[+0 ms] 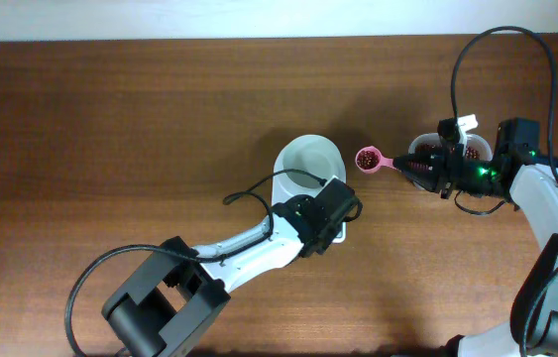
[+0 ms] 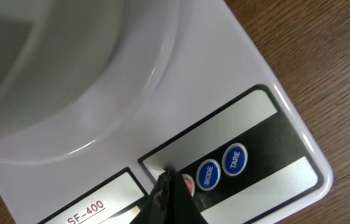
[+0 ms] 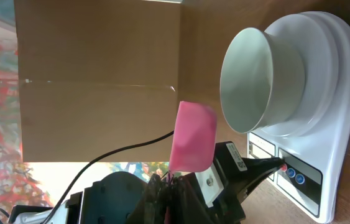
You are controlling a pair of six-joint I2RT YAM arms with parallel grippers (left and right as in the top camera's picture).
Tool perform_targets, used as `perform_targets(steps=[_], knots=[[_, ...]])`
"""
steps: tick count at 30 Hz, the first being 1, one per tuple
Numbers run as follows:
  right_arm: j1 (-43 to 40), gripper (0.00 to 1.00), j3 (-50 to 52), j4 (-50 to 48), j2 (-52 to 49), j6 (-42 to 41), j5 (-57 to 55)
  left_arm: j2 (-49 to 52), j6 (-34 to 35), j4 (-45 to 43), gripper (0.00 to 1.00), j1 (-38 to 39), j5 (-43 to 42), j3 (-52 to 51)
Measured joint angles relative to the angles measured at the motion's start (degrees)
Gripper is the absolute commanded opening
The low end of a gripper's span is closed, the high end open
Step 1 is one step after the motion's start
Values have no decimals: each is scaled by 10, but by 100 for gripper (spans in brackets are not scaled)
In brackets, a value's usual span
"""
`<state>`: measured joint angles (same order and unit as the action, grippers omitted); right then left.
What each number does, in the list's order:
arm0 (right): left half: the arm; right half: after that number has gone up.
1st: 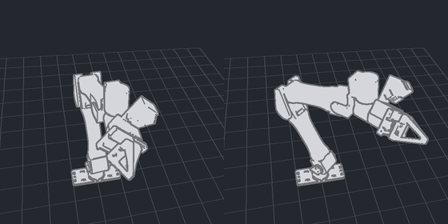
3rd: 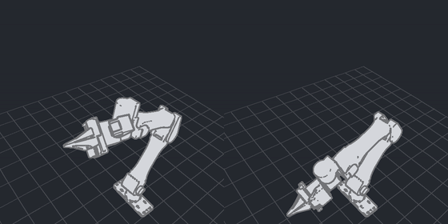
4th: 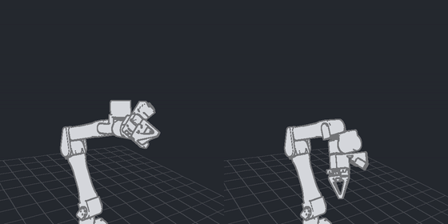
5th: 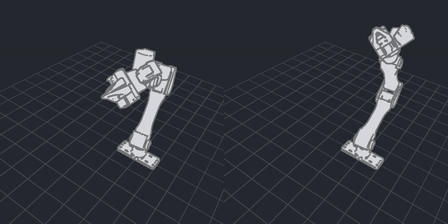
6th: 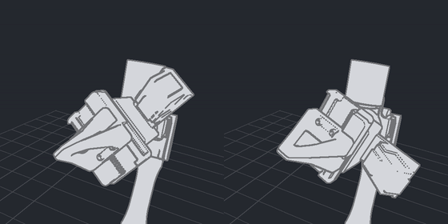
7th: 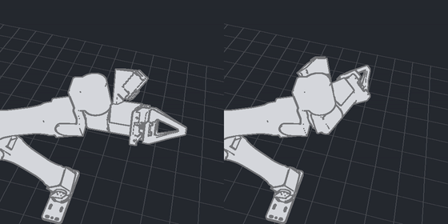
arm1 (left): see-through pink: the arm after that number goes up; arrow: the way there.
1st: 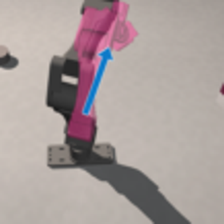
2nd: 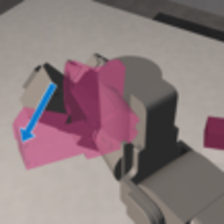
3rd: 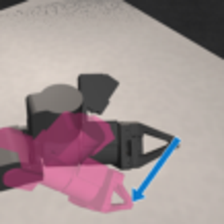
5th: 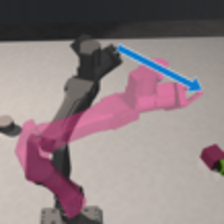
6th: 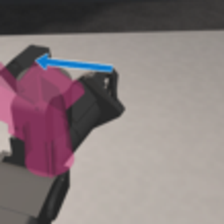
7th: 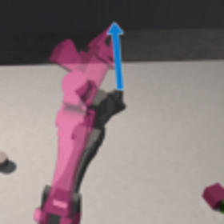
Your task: Scoop and weigh 50g on scale
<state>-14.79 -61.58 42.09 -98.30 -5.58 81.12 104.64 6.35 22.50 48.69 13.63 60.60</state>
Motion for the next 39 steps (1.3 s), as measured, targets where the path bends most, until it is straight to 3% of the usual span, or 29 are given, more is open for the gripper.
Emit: perform_targets(steps=[13,39], knots=[[0,4,0,-4,0,0,0,0,-53,-10,0,-4,-18,0],[0,4,0,-4,0,0,0,8,-49,-9,0,-14,-40,10]])
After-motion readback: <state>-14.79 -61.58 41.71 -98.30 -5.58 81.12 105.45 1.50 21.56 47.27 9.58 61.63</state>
